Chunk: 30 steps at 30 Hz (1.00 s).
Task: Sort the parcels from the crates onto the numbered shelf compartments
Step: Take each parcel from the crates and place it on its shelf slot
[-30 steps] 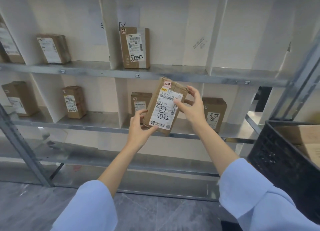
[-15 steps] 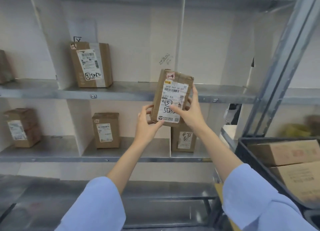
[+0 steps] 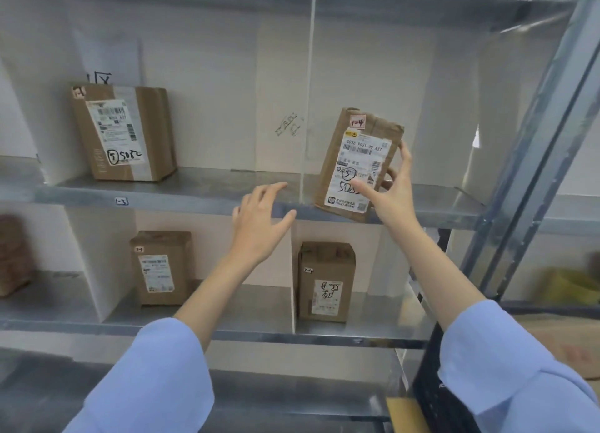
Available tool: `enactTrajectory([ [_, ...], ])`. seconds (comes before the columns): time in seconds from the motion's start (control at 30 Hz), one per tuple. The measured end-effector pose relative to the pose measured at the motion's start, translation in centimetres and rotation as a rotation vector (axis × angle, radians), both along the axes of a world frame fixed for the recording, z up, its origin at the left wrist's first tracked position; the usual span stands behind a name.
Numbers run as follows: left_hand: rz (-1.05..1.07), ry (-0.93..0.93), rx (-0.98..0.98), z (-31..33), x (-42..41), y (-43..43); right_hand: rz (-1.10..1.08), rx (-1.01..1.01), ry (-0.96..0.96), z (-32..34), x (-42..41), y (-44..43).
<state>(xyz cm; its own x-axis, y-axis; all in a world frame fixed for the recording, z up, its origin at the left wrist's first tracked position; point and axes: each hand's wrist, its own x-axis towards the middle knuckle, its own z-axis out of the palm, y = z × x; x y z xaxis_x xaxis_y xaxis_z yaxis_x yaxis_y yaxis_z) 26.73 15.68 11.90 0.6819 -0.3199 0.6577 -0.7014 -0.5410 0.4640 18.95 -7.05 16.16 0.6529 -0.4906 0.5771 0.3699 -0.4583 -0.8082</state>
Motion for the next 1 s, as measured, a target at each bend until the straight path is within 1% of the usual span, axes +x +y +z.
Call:
enactTrajectory([
  [0.1, 0.117, -0.070, 0.120, 0.0, 1.5, 0.1, -0.032, -0.015, -0.027, 0.5, 2.7, -1.9],
  [0.17, 0.163, -0.074, 0.176, 0.0, 2.4, 0.3, -0.028, -0.041, -0.024, 0.6, 4.8, -2.9],
  [0.37, 0.224, -0.074, 0.254, -1.0, 4.1, 1.5, -0.039, -0.097, 0.029, 0.1, 10.2, -3.7],
  [0.53, 0.260, -0.083, 0.286, -1.5, 4.9, 2.2, -0.080, -0.184, 0.101, 0.6, 12.5, -4.1],
  [0.77, 0.249, -0.067, 0.318, -1.3, 4.1, 2.8, -0.088, -0.251, 0.165, 0.6, 12.9, -4.7],
  [0.83, 0.232, -0.060, 0.307, -1.2, 3.6, 3.2, -0.108, -0.229, 0.159, 0.5, 12.2, -4.7],
  [0.9, 0.211, -0.058, 0.303, -1.3, 3.0, 3.8, -0.158, -0.205, 0.132, 0.2, 11.0, -4.2],
  [1.0, 0.174, -0.058, 0.322, -1.6, 1.9, 4.9, -0.286, -0.291, 0.136, -0.4, 8.0, -2.7],
])
